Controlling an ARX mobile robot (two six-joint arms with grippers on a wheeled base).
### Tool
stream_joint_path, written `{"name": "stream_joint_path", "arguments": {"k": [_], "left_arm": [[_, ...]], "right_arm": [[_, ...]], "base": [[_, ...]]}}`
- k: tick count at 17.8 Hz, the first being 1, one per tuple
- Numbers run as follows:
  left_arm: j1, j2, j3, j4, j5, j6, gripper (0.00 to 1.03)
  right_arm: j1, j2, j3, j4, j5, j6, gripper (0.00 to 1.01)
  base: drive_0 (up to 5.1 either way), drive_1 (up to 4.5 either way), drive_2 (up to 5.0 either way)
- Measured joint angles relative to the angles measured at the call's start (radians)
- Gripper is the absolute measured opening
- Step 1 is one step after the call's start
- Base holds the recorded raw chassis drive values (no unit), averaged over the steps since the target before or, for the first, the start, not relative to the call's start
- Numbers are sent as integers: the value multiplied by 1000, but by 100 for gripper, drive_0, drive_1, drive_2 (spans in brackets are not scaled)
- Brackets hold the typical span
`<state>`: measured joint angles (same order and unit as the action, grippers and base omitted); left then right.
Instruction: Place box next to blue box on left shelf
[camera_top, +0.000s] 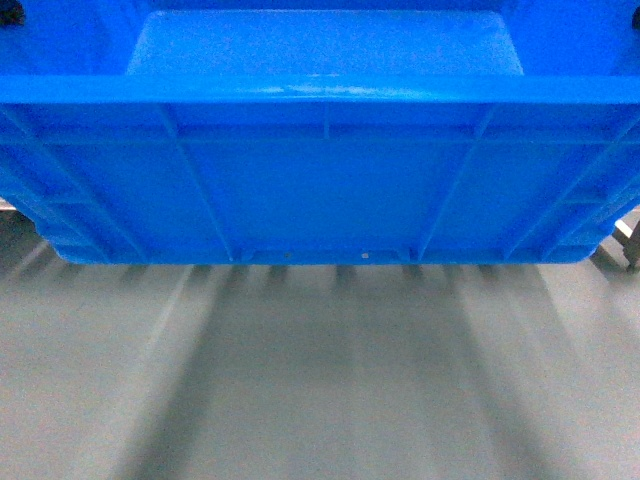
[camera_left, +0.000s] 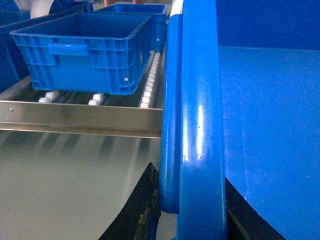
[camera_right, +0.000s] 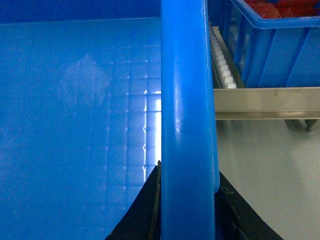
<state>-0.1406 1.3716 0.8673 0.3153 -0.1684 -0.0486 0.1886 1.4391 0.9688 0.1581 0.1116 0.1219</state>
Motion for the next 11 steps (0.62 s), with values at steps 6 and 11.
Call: {"name": "stream_joint_path", "arguments": {"k": [6,11], "left_arm": [[0,0,0,-1,0,1,20],[0,0,0,-2,0,2,19]], "right_arm": [[0,0,0,-1,0,0,20],[0,0,0,-2,1,0,20]], "base": [[7,437,-424],[14,440,-412]]}}
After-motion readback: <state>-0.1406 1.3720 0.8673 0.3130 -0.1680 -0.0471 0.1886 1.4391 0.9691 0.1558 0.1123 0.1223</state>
